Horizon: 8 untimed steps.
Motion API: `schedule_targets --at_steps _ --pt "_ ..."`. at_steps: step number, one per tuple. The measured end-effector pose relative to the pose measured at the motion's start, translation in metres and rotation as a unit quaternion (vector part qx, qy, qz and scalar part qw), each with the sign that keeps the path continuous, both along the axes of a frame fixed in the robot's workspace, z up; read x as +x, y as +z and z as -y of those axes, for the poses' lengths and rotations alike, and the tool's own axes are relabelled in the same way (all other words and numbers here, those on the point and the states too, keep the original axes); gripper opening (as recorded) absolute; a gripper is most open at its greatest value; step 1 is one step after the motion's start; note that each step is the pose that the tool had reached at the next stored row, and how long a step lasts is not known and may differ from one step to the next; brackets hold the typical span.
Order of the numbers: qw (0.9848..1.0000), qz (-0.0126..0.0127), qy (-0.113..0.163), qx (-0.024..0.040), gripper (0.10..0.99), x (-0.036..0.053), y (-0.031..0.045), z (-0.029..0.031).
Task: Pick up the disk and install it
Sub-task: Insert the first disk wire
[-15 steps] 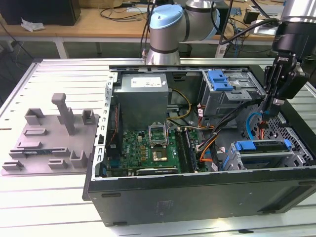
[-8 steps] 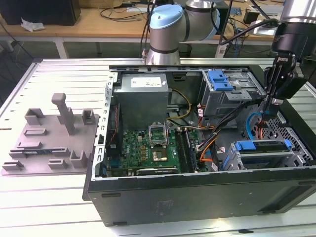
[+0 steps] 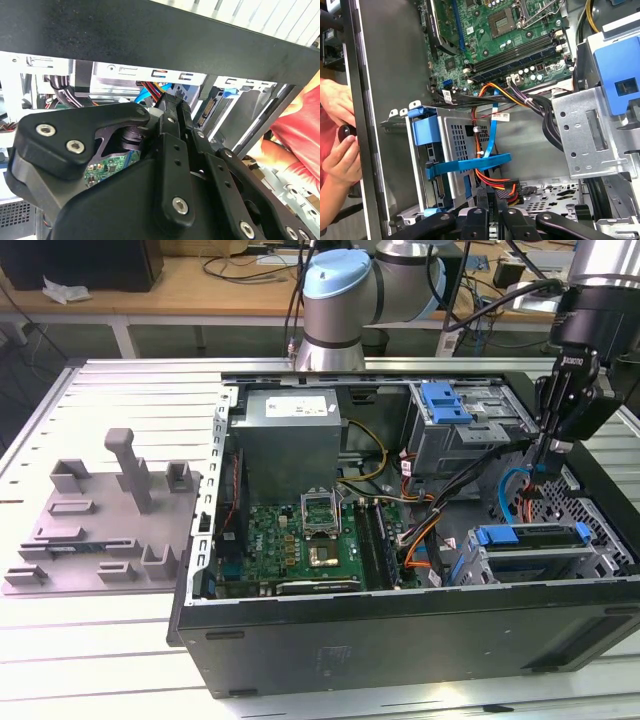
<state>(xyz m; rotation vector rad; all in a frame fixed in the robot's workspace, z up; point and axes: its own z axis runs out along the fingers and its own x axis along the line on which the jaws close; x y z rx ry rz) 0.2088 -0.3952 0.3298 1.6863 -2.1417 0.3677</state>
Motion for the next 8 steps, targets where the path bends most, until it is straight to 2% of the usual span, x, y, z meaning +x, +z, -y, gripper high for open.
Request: schedule_targets --at_steps 3,8 --pt "1.0000 -0.0001 0.000 0.0002 0.169 -0.0001 -0.0002 0.0004" --pt "1.0000 0.0001 0.000 0.0000 0.169 -0.0045 0.0020 0.0057"
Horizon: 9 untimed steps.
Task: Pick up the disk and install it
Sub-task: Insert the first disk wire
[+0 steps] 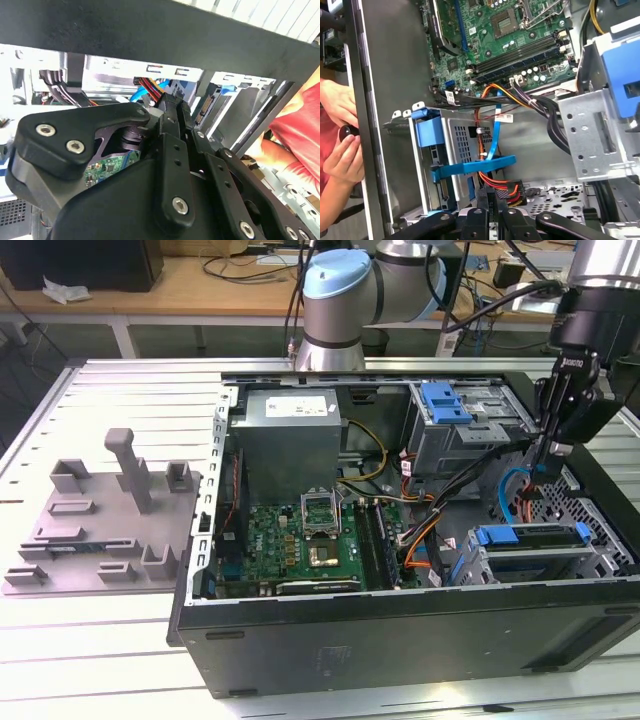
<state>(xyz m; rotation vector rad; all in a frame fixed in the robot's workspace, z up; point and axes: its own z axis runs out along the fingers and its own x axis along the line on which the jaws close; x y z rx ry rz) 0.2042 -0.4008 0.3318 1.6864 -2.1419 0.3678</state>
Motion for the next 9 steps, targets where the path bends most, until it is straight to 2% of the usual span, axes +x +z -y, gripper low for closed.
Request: schedule_targets --at_steps 2,5,7,9 --pt "1.0000 0.0014 0.000 0.0006 0.169 -0.0033 0.0047 0.0043" --pt "1.0000 0.0047 0.000 0.0048 0.169 -0.0037 0.0059 0.0088" --pt "0.9999 0.0083 0.000 0.0120 0.169 -0.0039 0.0066 0.0141" --pt "0.9998 0.0097 0.000 0.0166 0.169 -0.0046 0.0074 0.0175"
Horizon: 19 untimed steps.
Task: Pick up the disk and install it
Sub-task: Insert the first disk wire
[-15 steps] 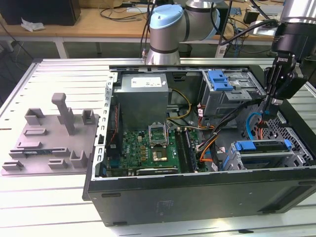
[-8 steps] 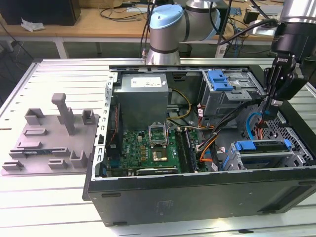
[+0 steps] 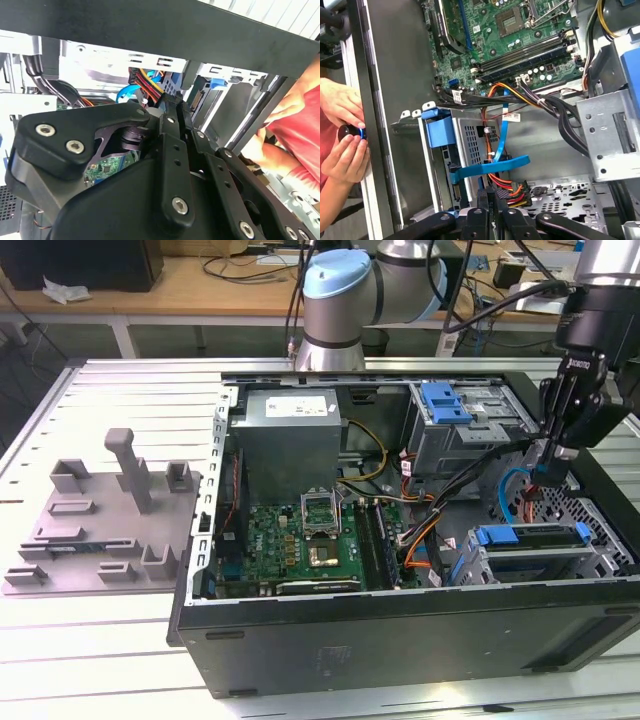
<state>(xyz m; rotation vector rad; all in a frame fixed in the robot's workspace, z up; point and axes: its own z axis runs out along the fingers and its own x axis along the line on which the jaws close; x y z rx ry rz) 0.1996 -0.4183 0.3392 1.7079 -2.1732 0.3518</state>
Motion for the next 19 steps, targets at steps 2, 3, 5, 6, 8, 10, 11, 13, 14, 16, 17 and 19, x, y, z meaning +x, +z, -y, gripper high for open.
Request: schedule_targets --at_steps 2,3,5,6,8,10,11,13,14,16,17,19 --pt "1.0000 0.0010 0.000 0.0045 0.169 -0.0014 0.0009 0.0033" --pt "1.0000 0.0013 0.000 0.0064 0.169 -0.0020 0.0012 0.0047" --pt "0.9999 0.0019 0.000 0.0108 0.169 -0.0034 0.0016 0.0077" --pt "0.9999 0.0023 0.000 0.0134 0.169 -0.0039 0.0016 0.0092" --pt "0.9998 0.0032 0.000 0.0199 0.169 -0.0049 0.0018 0.0128" --pt "0.9997 0.0037 0.000 0.0233 0.169 -0.0056 0.0021 0.0154" --pt "0.9996 0.0045 0.000 0.0266 0.169 -0.0064 0.0027 0.0187" --pt "0.9995 0.0058 0.001 0.0316 0.169 -0.0084 0.0046 0.0260" --pt "0.9994 0.0061 0.001 0.0327 0.169 -0.0088 0.0050 0.0275" --pt "0.9993 0.0068 0.001 0.0358 0.169 -0.0096 0.0057 0.0311" --pt "0.9993 0.0073 0.001 0.0377 0.169 -0.0100 0.0059 0.0331" --pt "0.9991 0.0082 0.001 0.0426 0.169 -0.0108 0.0064 0.0373"
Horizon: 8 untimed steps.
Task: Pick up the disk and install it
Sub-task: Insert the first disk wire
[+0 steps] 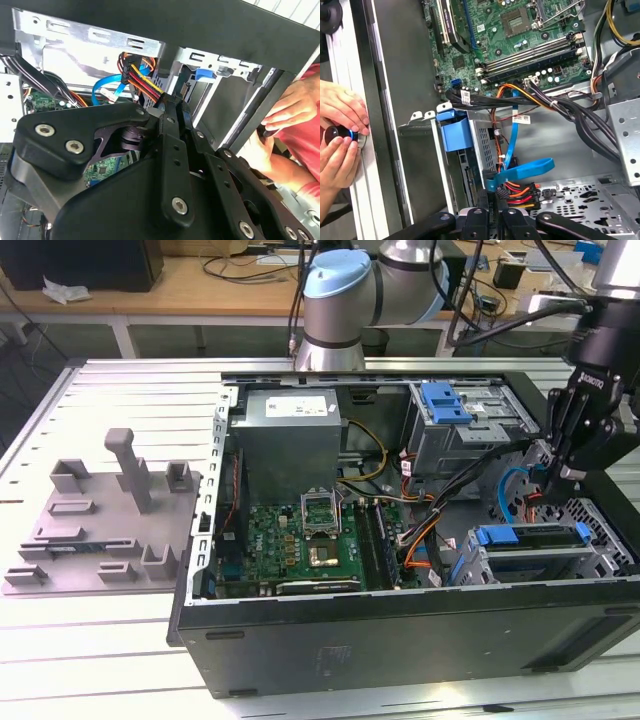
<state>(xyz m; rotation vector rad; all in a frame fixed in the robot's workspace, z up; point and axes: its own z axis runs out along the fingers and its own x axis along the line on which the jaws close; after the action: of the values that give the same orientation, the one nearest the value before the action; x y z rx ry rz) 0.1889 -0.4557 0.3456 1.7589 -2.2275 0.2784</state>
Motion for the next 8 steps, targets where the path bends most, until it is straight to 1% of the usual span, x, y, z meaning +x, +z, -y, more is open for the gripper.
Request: schedule_targets --at_steps 3,8 --pt "1.0000 0.0015 0.001 0.0064 0.169 -0.0010 0.0004 0.0045" --pt "0.9998 0.0044 0.004 0.0170 0.169 -0.0018 0.0006 0.0091"
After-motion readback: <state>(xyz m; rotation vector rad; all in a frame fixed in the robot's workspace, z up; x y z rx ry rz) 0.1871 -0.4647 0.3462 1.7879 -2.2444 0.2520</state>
